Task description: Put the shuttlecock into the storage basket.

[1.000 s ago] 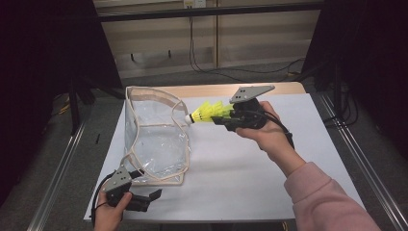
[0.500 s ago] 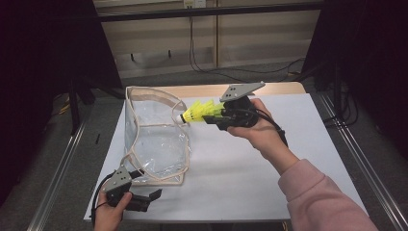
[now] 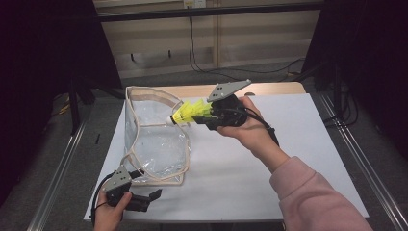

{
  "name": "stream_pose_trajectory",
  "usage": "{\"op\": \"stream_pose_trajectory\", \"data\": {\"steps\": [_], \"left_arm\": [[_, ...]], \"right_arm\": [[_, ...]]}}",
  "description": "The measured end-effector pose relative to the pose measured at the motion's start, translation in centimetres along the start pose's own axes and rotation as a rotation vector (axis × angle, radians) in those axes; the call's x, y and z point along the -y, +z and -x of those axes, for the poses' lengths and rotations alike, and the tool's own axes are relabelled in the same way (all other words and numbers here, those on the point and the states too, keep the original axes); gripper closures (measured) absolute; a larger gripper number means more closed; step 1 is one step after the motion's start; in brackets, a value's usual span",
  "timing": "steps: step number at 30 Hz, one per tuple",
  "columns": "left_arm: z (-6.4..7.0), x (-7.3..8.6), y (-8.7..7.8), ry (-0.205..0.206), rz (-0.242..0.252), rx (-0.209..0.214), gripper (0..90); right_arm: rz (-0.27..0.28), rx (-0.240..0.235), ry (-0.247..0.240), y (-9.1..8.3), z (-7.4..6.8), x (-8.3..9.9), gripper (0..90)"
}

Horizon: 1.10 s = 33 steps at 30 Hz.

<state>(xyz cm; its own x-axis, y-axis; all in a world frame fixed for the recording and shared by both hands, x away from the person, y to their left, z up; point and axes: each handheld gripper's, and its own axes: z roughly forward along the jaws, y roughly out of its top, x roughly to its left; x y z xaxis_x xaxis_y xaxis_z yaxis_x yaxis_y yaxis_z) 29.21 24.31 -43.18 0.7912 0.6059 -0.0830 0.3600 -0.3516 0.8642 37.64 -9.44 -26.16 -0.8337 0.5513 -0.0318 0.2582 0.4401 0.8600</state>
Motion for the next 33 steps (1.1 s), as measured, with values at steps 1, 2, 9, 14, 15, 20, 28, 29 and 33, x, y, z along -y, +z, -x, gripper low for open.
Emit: {"op": "stream_pose_trajectory", "data": {"steps": [1, 2, 9, 14, 15, 20, 28, 29, 33], "left_arm": [[0.0, 0.0, 0.0, 0.0, 0.0, 0.001, 2.5], [0.0, 0.0, 0.0, -0.001, 0.0, 0.0, 2.5], [0.0, 0.0, 0.0, 0.001, -0.002, -0.001, 2.5], [0.0, 0.0, 0.0, 0.002, -0.002, -0.001, 2.5], [0.0, 0.0, 0.0, 0.002, -0.002, 0.0, 2.5], [-0.1, 0.0, 0.0, 0.005, -0.003, 0.0, 2.5], [-0.1, 0.0, 0.0, 0.004, -0.002, 0.0, 2.6], [-0.1, 0.0, 0.0, 0.004, -0.001, 0.0, 2.6], [-0.1, 0.0, 0.0, 0.004, -0.002, 0.0, 2.6]], "right_arm": [[-0.001, -0.004, -0.004, 0.1, -0.1, -0.1, 79.8], [-0.002, -0.005, -0.004, 0.2, -0.1, -0.1, 79.8], [-0.011, -0.015, -0.018, 0.8, -0.7, -0.7, 79.8], [-0.015, -0.02, -0.033, 1.4, -1.1, -1.1, 79.8], [-0.016, -0.02, -0.034, 1.5, -1.2, -1.2, 79.8], [-0.02, -0.02, -0.039, 1.9, -1.4, -1.5, 79.8], [-0.025, -0.026, -0.054, 2.5, -1.9, -1.7, 79.8], [-0.025, -0.027, -0.048, 2.5, -2.0, -1.8, 79.8], [-0.027, -0.032, -0.058, 2.9, -2.3, -1.9, 79.8]]}}
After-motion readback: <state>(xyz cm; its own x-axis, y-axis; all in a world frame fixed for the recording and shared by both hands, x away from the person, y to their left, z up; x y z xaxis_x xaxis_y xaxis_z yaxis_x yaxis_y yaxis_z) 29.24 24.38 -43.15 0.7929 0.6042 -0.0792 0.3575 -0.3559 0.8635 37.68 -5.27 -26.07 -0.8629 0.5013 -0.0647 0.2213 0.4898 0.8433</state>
